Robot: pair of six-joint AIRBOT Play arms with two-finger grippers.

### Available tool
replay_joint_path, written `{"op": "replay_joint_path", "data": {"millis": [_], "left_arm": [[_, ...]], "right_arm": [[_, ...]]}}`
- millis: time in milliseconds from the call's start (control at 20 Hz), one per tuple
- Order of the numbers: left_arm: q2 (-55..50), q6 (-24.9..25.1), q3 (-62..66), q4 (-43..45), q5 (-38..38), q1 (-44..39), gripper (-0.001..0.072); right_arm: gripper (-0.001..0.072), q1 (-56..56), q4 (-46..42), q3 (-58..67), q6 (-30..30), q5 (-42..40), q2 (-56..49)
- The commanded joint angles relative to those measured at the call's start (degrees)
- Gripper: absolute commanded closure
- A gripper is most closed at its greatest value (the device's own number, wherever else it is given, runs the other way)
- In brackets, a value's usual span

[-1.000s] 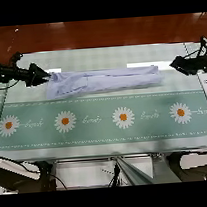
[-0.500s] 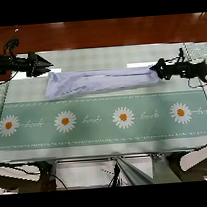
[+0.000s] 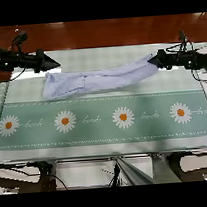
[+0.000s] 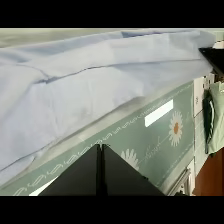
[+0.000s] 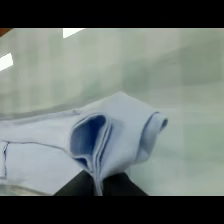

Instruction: Fold the shirts.

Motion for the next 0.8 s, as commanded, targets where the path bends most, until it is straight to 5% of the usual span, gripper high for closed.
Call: {"op": "replay_joint_path", "data": {"millis": [0,350,750], "left_arm": [[0.0,3.0,0.0,-0.1,3.7,-7.6,0.0687],[0.0,1.8,-5.9,1.0,16.1,-26.5,0.0687],[-4.5,0.5,-8.3,-3.0,30.3,-43.0,0.0687]], "right_arm": [[0.0692,2.8,-13.9,0.0,7.8,4.7,11.1],[0.0692,9.4,-27.3,0.0,22.2,5.9,29.0],[0.0692,14.4,-34.3,0.0,29.3,17.6,40.3]]}}
